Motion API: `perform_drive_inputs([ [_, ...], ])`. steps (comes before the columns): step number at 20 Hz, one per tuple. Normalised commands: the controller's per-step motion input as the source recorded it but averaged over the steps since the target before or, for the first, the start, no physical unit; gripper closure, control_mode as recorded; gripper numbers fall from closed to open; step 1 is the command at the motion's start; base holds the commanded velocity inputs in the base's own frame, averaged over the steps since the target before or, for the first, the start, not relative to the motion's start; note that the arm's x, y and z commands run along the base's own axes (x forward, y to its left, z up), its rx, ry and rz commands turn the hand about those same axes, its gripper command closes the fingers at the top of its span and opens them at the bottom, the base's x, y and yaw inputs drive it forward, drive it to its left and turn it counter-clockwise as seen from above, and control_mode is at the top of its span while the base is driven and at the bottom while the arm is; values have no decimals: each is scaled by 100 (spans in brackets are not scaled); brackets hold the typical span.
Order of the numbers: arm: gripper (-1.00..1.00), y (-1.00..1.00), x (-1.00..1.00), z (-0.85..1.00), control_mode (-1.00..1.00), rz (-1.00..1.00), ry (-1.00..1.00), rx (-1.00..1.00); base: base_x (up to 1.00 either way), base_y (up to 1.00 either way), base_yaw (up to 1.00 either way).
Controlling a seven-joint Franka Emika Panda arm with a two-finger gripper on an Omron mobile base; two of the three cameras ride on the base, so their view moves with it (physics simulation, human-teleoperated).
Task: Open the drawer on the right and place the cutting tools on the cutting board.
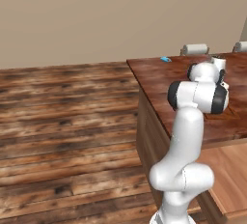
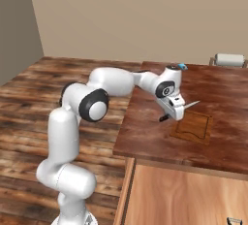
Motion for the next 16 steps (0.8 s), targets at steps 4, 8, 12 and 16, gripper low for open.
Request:
perform_drive_inputs([
  [4, 100, -16, 16, -30, -100, 0, -7, 0, 0, 0, 0],
  [8, 100, -15, 27, -25, -100, 0, -3, 0, 0, 0, 0],
  [12, 100, -19, 27, -14, -100, 0, 0, 0, 0, 0, 0],
  [16, 100, -19, 33, -3, -100, 0, 0, 0, 0, 0, 0],
])
